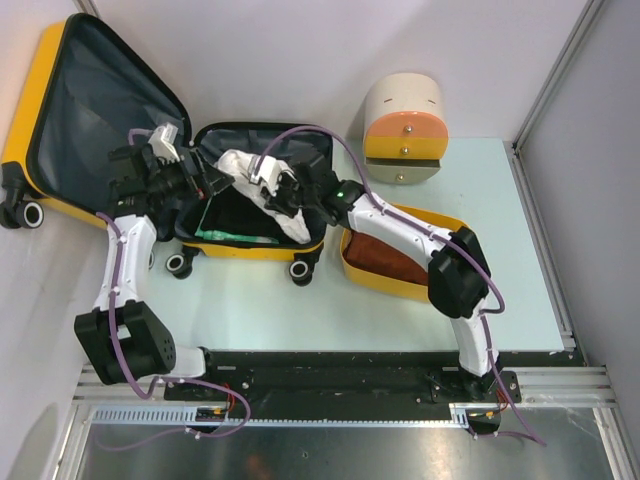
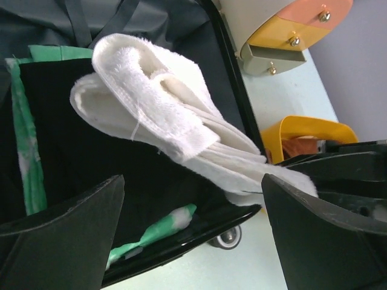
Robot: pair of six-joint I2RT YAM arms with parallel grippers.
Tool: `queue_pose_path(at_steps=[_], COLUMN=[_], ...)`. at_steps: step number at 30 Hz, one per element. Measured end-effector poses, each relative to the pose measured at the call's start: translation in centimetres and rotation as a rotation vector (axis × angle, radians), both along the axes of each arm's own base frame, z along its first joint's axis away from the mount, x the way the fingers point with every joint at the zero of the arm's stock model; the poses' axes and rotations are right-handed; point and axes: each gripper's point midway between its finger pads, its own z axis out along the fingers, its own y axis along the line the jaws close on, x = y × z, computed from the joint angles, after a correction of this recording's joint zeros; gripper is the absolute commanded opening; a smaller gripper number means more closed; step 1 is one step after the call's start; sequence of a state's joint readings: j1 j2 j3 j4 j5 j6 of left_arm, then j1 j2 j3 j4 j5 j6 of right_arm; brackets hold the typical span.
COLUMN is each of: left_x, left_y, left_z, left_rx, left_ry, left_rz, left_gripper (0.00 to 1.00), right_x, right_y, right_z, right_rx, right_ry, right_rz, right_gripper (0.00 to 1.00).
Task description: Open, take out, and arrange the luggage
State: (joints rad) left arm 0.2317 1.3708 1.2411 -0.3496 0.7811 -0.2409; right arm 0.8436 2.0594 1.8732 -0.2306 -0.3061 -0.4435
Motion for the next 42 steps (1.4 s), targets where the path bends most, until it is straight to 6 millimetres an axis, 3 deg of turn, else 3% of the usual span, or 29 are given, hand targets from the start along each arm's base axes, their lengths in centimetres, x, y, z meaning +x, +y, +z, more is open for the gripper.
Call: queue_pose_path(at_steps=[6,11,16,21,25,29,36,42], left_x=[0.1,0.1,-0.1,-0.5,-0.7,-0.9,-1.4,-5.9], left_y=[0.4,1.2,0.9,-0.7,-2.9,-5.8,-10.5,-17.2], left_z=[0.3,2.0,3.6,4.4,4.1,3.5,2.1,0.6], left_rx=[0.092,0.101,0.082,0.06,0.053,0.044,0.044,0.092], left_ry=[-0.076,-0.12,-0.156,-0.172,-0.165,-0.15,-0.118,-0.161], left_rz=[-0.041,-0.033,-0.065,-0.125,-0.183,-0.259,-0.368,-0.567], left_gripper=[1.0,1.0,1.0,1.0,1.0,0.99,1.0,1.0], right_x=[-0.3,0.4,0.7,-0.8,-2.1,-2.9,-0.5,1.1], right_y=[-1.4,-5.0,-11.0,-17.7,-22.0,-25.2,-26.1,-26.4], right_z=[0.9,4.0,9.7,15.8,18.7,18.0,14.0,13.9], right_rx=[-0.027,-0.032,-0.023,-0.002,-0.003,-0.044,-0.104,-0.104], right_ry=[-0.014,-0.034,-0.097,-0.192,-0.281,-0.297,-0.236,-0.245], right_rz=[0.079,0.089,0.081,0.046,0.01,-0.038,-0.121,-0.179], right_gripper=[0.0,0.0,0.0,0.0,0.0,0.0,0.0,0.0])
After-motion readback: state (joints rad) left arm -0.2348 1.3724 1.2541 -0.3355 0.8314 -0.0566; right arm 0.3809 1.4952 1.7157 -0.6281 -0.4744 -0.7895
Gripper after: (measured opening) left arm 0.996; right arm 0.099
